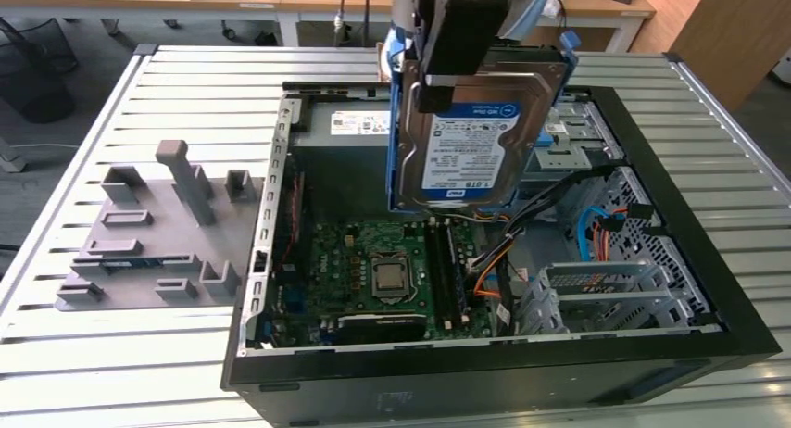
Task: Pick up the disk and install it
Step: 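Insert the disk into the insertion slot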
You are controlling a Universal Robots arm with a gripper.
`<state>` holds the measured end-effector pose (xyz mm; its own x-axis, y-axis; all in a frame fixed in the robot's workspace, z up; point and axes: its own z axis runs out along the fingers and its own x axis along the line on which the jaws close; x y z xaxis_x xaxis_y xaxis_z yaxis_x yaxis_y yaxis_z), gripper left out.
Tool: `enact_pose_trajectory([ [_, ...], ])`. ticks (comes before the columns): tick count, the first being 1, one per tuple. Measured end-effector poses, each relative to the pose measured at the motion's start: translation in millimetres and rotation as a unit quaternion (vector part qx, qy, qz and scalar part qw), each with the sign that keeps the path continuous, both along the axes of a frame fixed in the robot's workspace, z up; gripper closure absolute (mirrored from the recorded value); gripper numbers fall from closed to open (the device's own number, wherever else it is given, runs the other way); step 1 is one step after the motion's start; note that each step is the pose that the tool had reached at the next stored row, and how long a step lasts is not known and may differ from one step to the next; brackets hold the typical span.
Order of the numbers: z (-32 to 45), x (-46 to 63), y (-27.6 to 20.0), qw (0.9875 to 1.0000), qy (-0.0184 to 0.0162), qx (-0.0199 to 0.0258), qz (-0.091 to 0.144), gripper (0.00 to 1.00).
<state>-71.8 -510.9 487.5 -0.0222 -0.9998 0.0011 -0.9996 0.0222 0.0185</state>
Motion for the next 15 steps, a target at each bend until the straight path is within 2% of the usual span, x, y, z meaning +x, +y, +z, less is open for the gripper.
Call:
enact_pose_trajectory([
  [9, -1.9, 10.1, -7.6, 1.0000, 0.0000, 0.0000, 0.000, 0.64],
  [15, -3.8, 12.1, -20.0, 1.0000, 0.0000, 0.0001, 0.000, 0.64],
])
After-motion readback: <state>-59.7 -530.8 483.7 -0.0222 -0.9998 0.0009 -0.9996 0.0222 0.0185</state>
